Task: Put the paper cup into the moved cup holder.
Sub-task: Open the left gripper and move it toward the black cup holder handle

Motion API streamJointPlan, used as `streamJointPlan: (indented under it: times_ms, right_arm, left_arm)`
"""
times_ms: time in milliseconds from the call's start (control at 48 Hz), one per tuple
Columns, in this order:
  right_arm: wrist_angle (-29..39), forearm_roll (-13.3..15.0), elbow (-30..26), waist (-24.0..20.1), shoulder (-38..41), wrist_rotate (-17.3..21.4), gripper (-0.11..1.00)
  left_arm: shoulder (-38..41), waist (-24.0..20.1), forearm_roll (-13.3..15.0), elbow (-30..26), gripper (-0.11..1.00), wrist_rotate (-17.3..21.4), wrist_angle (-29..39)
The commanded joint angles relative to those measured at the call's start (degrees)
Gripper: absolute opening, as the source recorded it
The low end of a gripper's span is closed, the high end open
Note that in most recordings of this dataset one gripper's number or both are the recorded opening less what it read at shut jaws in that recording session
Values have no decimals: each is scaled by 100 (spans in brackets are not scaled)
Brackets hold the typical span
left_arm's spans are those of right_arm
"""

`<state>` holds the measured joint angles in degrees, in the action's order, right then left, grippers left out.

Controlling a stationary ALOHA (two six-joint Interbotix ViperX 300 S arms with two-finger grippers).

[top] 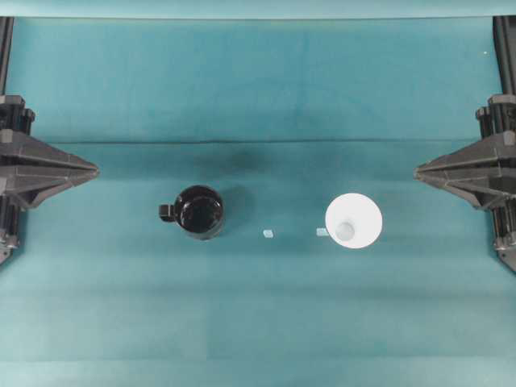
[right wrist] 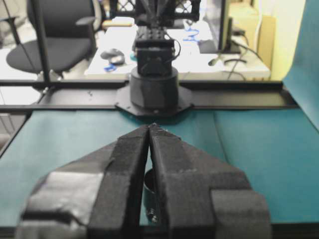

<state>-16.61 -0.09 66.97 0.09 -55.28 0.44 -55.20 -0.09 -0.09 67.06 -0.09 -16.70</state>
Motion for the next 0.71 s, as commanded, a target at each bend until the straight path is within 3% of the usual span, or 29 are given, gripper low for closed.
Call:
streamJointPlan:
  times_ms: [0,62,125,271,687]
  right_arm:
    - [-18,-18,-62,0,79,-26,16]
    - [123,-18,-88,0,123,-18,19]
    - [325,-26,-141,0,158,-18,10]
    - [809,-62,-255,9,246,-18,2]
    - [1714,-123,-299,18,272,220,2]
  left_arm:
    - [62,44,-70,-26,13,-70,141]
    - [79,35,-70,-35,7,-79,308]
    - [70,35,-70,-62,0,-97,448]
    - [79,35,-70,-105,0,-97,721]
    - [923,-193,-70,-44,0,-105,1758]
